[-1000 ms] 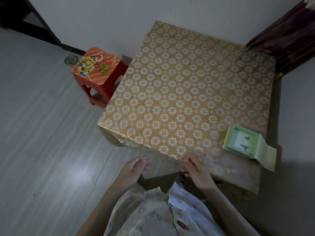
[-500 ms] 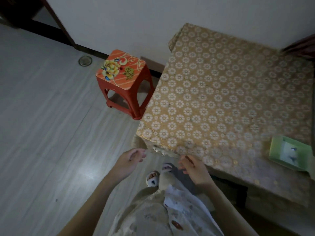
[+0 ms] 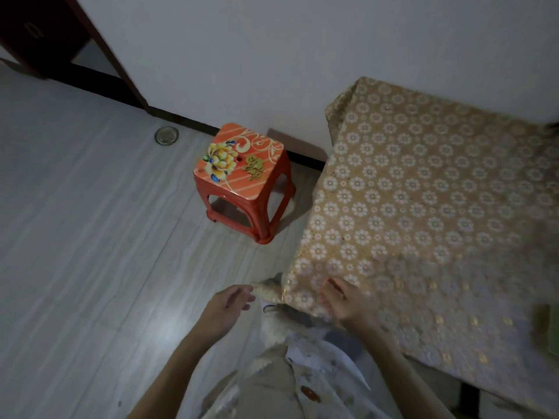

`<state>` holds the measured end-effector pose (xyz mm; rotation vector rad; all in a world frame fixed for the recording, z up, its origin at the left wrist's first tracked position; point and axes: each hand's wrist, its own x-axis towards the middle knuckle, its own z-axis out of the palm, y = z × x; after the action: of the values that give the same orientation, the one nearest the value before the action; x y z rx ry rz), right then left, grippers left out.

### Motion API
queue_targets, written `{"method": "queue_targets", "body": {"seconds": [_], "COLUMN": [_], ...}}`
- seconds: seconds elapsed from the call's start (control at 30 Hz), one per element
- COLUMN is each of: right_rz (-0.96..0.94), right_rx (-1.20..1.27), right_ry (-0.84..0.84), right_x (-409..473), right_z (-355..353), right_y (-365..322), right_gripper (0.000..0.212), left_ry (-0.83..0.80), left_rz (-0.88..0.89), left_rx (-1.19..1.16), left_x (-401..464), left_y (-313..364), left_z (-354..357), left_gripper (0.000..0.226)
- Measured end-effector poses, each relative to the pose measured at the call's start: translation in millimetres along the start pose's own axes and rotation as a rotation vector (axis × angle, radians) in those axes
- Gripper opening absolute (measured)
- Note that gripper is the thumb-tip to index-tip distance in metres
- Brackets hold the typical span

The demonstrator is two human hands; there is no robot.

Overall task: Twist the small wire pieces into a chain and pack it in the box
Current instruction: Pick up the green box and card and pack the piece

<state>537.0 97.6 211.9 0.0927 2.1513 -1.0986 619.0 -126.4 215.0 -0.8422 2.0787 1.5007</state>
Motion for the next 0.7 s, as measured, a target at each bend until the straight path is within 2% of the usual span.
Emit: {"method": "queue_targets", "body": {"seconds": [0.13, 0.27, 0.4, 0.53, 0.7], "right_rz": [0.014, 0.056, 0.058, 0.092, 0.147], "right_rx": [0.114, 0.101, 0.069, 0.164, 0.265], "right_ry": [0.057, 0.046, 0.125, 0.193, 0.352], "right_x": [35, 61, 78, 93, 113], "right_z": [8, 14, 20, 26, 47], "right_y": [-40, -75, -99, -125, -156], "right_gripper": [0.017, 0.021, 0.029, 0.016, 0.018], "left_ry": [-0.051, -0.068, -0.124, -0.214, -0.355], "left_rz": [0.118, 0.189, 0.195, 0.17, 0.219], "left_rx": [0.062, 0.05, 0.058, 0.099, 0.227], "left_x": [50, 88, 116, 146, 187], "left_y": [42, 82, 96, 100, 120], "left_z": [-48, -83, -107, -129, -163], "left_gripper": [0.021, 0.019, 0.018, 0.019, 0.019]}}
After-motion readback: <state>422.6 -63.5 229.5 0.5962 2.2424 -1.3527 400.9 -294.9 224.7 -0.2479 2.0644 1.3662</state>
